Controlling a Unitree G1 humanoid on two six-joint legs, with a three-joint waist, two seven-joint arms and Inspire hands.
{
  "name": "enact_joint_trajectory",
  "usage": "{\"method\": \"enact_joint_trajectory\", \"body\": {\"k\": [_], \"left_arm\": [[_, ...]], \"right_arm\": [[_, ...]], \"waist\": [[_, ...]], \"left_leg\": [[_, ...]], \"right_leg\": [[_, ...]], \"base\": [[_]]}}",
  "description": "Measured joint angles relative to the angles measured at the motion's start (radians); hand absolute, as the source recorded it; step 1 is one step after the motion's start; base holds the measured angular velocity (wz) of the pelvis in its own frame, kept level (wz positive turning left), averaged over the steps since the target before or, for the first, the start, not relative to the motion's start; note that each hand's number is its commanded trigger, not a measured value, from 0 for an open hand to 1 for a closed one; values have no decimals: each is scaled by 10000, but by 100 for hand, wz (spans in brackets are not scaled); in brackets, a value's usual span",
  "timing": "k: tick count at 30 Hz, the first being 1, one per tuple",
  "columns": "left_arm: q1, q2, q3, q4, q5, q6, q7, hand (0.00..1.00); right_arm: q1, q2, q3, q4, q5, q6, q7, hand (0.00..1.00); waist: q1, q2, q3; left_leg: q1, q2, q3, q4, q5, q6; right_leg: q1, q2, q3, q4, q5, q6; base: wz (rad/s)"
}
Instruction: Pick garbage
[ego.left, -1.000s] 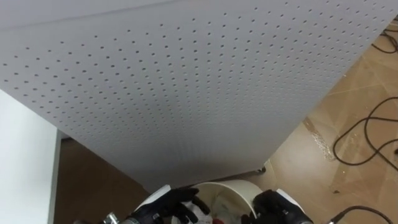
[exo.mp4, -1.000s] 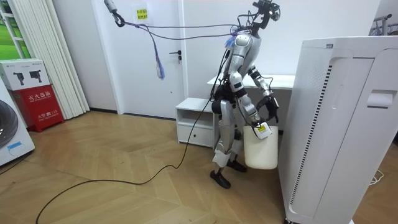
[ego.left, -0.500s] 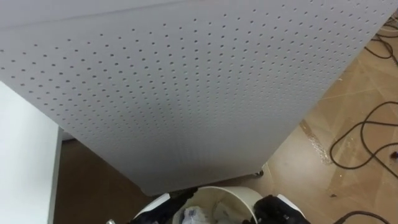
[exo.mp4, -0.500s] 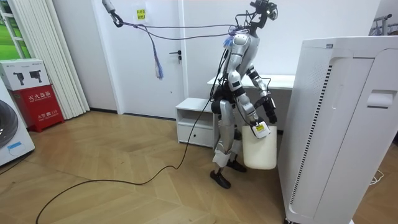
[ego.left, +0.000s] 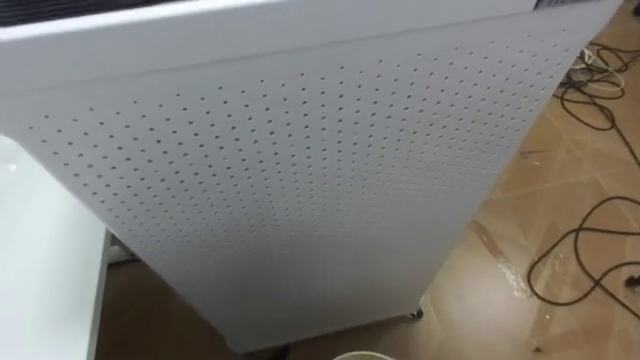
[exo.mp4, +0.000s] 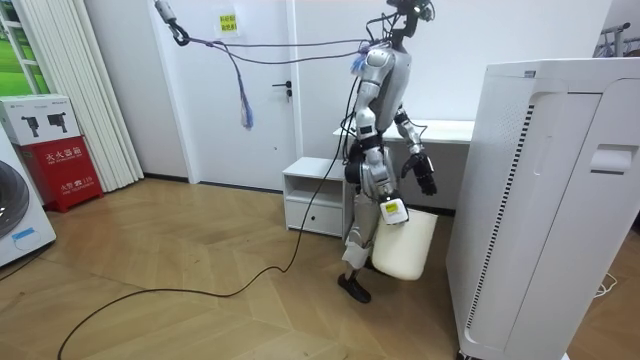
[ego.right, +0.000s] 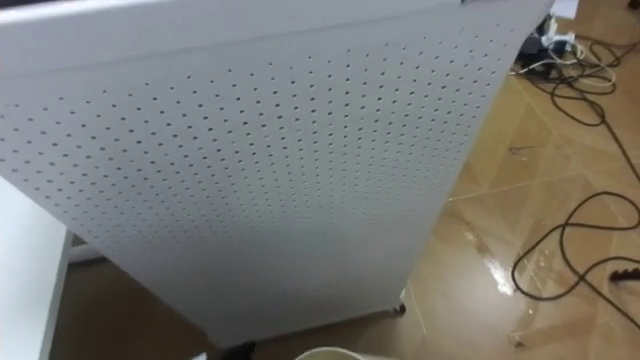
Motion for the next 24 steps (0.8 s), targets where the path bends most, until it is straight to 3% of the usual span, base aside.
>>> {"method": "enact_joint_trajectory", "body": {"k": [3,6,7,9,17,18,21,24], "left_arm": [[430,-40,248,1101,-212,-9,314,0],[695,-231,812,1602,-754,-249,624,0],[848,-307,961,1801,-1137,-264,826,0],[1034,-345,1004,2079,-1772,-316,1089,0],[1079,-751,1868,3715,-2642,-361,1763,0],[1055,-798,2011,3931,-2817,-350,1756,0],[1100,-915,2535,4276,-3406,-152,1762,0],[1096,-1019,2921,4563,-3804,89,1813,0]], "right_arm": [[513,58,-293,206,715,-52,13,100],[846,235,-715,525,1069,-118,-5,100],[983,238,-729,661,1377,-136,-9,100],[1165,247,-799,696,1587,-138,-23,100],[1340,778,-1949,1779,1685,-236,-262,100],[1318,826,-2095,1909,1692,-219,-290,100],[1389,930,-2516,2006,1685,-162,-290,100],[1431,1056,-2924,2045,1653,-96,-290,100]], "waist": [[-51,-109,-89],[-24,-220,-163],[-28,-319,-162],[-30,-312,-177],[-47,-373,-115],[-36,-372,-61],[-59,-338,-9],[-159,-316,-6]], "left_leg": [[909,-6,66,-430,-23,-35],[1657,13,148,-781,-62,-96],[1900,11,151,-874,-96,-122],[2179,7,208,-895,-223,-160],[2902,81,465,-1018,-448,-251],[3067,106,563,-1019,-513,-257],[3351,160,677,-1004,-704,-277],[3411,161,727,-1018,-750,-277]], "right_leg": [[869,14,15,-428,1,25],[1489,69,193,-744,-5,35],[1727,96,235,-886,-6,37],[2021,167,295,-1058,-5,39],[2738,279,625,-1412,-16,15],[2904,299,718,-1493,-15,16],[3158,362,852,-1597,-22,27],[3173,397,975,-1592,-51,37]], "base": [[-8],[-13],[-18],[-17],[-13],[-25],[-20],[-9]]}}
